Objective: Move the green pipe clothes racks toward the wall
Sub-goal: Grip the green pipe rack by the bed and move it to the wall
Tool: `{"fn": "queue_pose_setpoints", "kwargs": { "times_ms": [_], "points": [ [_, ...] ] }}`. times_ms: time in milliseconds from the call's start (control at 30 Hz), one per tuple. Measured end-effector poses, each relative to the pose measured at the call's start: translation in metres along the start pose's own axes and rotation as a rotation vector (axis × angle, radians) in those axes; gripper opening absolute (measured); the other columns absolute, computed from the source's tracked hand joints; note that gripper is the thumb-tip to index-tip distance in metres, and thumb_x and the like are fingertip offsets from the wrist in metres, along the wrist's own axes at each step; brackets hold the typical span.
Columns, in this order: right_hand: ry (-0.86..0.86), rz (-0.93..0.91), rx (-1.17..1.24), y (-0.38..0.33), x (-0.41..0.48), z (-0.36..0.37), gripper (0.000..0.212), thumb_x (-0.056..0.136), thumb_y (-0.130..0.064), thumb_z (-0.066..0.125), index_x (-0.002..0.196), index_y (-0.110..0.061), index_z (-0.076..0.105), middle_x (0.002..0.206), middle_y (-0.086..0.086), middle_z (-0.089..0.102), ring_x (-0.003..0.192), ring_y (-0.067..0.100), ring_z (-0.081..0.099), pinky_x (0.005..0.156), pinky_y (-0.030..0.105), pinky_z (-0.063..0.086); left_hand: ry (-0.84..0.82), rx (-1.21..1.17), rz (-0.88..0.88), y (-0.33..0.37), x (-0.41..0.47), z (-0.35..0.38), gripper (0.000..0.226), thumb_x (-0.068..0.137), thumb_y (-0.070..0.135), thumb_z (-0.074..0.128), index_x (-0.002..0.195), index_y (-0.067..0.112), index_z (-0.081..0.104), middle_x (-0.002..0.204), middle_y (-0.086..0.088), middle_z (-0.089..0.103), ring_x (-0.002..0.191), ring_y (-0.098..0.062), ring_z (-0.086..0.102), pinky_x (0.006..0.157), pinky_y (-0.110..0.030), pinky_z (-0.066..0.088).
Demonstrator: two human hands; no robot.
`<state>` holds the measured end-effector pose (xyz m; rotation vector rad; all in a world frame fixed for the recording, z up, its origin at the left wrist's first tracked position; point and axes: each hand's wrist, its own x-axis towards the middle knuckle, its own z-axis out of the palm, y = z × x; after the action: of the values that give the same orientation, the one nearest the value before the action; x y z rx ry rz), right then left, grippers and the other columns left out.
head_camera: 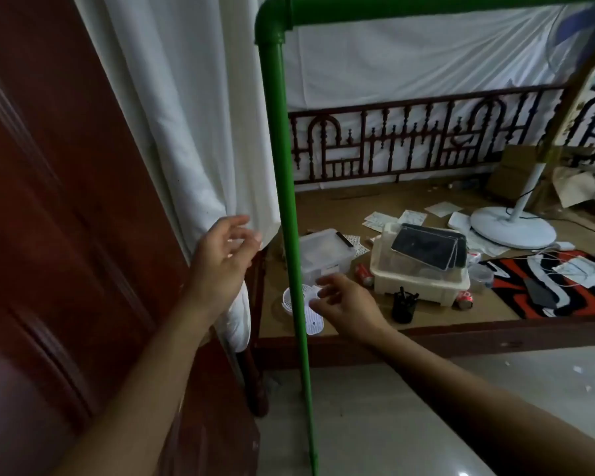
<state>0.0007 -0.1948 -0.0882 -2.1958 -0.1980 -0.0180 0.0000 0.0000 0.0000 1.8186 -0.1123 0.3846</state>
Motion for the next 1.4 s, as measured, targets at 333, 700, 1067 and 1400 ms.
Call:
{"fn": "queue_pose_setpoints", "kwargs": {
  "times_ms": [333,700,1067,1400],
  "points": [
    [-0.011,0.140,-0.100,-0.010,0.054,0.050,0.029,0.090,-0.038,0.058,0.110,-0.018,0.052,0.096,0.003,0.064,0.086,0.020,0.064,0.065,0.032,0.049,-0.351,0.114,0.077,0.015,0.060,0.031,0.016,0.095,0.031,0.045,0.108,0.029,0.052,0.105,-0.011,0.066,0.101,-0.022,0.065,0.095,-0.051,0.052],
    [0.141,0.110,-0.130,0.018,0.029,0.023,0.024,0.092,-0.039,0.055,0.107,-0.021,0.054,0.100,0.003,0.070,0.091,0.021,0.066,0.052,0.018,0.032,-0.472,0.034,0.179,0.017,0.066,0.066,0.007,0.093,0.027,0.052,0.099,0.025,0.052,0.100,-0.015,0.071,0.097,-0.023,0.069,0.090,-0.049,0.056],
    [0.240,0.165,-0.123,0.070,-0.005,-0.049,0.019,0.091,-0.044,0.054,0.102,-0.029,0.052,0.092,0.000,0.071,0.081,0.016,0.068,0.073,0.040,0.058,-0.619,-0.064,0.249,0.047,0.050,0.153,0.008,0.091,0.024,0.055,0.098,0.026,0.053,0.098,-0.009,0.067,0.092,-0.016,0.069,0.075,-0.024,0.056],
    [0.336,0.243,-0.163,0.122,-0.055,-0.135,0.022,0.093,-0.040,0.050,0.111,-0.028,0.051,0.095,0.000,0.068,0.086,0.015,0.065,0.079,0.041,0.057,-0.836,-0.130,0.357,0.087,0.032,0.258,0.033,0.080,0.039,0.059,0.105,0.019,0.052,0.094,0.000,0.069,0.090,-0.016,0.071,0.078,-0.044,0.060]
  ]
}}
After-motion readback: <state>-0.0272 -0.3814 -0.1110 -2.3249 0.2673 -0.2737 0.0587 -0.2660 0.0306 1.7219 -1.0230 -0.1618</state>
